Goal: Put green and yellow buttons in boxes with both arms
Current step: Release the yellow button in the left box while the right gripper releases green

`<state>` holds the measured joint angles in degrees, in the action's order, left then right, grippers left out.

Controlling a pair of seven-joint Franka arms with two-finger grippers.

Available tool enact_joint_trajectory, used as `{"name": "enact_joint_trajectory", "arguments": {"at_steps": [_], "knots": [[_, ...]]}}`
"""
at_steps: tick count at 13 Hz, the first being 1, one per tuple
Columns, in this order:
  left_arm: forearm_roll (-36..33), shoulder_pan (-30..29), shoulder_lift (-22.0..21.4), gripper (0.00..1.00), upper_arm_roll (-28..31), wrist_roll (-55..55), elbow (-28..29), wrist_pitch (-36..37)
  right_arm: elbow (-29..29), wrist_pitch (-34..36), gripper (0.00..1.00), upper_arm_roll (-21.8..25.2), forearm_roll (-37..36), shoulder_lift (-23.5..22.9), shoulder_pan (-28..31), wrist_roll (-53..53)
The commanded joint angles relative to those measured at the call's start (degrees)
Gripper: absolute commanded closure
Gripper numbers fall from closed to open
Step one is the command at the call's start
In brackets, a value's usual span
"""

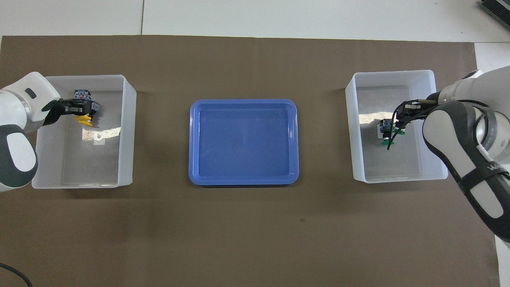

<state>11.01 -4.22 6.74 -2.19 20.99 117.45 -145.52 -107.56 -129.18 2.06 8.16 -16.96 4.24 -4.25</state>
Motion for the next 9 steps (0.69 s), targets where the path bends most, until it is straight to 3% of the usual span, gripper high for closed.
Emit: {"name": "enact_joint_trajectory", "arguments": {"at_steps": [1, 2, 3, 6, 9], "knots": [[3.7, -1.5, 2.8, 1.0, -0.7, 6.8, 0.4, -2.6, -5.5, -5.8, 0.95, -0.7, -1.1, 1.1, 0.7, -2.8], [5.3, -1.5, 3.6, 1.0, -0.7, 8.7, 0.4, -2.6, -5.6, -5.9, 0.53, -0.7, -1.1, 1.1, 0.5, -2.7], [5.7, -1.5, 3.8, 1.0, -0.7, 9.9, 0.8, -2.7, -5.5, -5.9, 0.01, -0.7, -1.1, 1.1, 0.2, -2.3], [6.0, -1.1, 5.0, 1.0, -0.7, 10.5, 3.0, -5.1, -3.2, -4.2, 0.0, -0.7, -1.2, 2.2, -0.8, -1.4], [6.2, -0.4, 5.6, 1.0, -0.7, 10.7, 5.6, -8.9, 3.3, 4.3, 0.0, -0.8, -5.8, 3.7, -2.0, 5.3]]}}
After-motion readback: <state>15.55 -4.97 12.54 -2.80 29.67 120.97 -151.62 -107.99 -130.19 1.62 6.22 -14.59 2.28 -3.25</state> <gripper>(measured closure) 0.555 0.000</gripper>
